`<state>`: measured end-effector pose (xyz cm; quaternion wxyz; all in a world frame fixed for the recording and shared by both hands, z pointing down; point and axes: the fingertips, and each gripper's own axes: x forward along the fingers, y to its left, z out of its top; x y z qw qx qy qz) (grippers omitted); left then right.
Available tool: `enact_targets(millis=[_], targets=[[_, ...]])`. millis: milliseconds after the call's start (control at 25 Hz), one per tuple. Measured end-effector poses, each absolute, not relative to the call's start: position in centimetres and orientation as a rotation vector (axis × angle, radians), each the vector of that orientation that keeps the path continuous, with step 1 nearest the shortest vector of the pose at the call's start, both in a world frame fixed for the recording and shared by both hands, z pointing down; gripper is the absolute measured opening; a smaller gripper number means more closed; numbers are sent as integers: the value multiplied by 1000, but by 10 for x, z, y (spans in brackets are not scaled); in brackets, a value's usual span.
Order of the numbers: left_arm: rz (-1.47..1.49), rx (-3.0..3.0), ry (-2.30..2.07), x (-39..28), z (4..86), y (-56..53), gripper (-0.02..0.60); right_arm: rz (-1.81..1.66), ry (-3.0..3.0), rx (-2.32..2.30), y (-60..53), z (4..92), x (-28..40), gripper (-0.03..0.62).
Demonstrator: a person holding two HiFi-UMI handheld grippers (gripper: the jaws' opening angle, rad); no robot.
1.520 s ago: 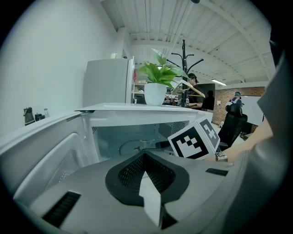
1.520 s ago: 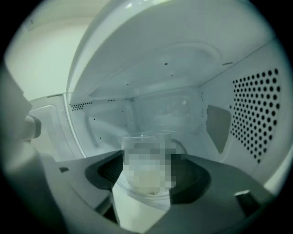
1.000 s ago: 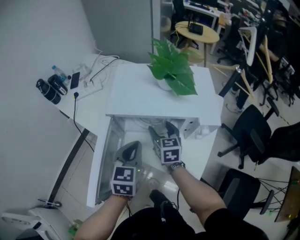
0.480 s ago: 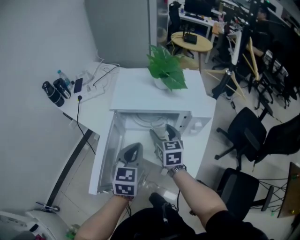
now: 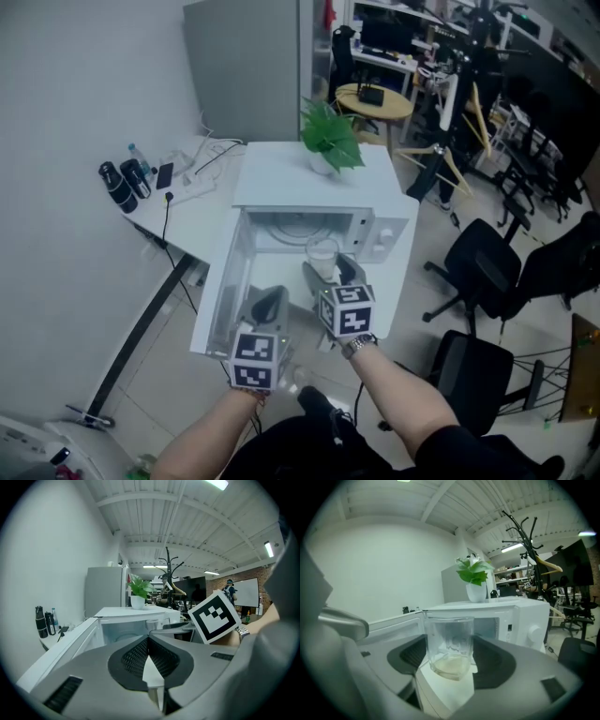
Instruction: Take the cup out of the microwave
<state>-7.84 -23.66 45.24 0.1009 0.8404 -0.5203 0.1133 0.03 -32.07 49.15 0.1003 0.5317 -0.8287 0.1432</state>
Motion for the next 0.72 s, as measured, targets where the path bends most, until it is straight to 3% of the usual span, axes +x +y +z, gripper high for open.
enact_targets(millis=[720], targets=[[277,2544,-1528,-87,420,-157,-3,439,-2525,1571,-217,431,-2,334]])
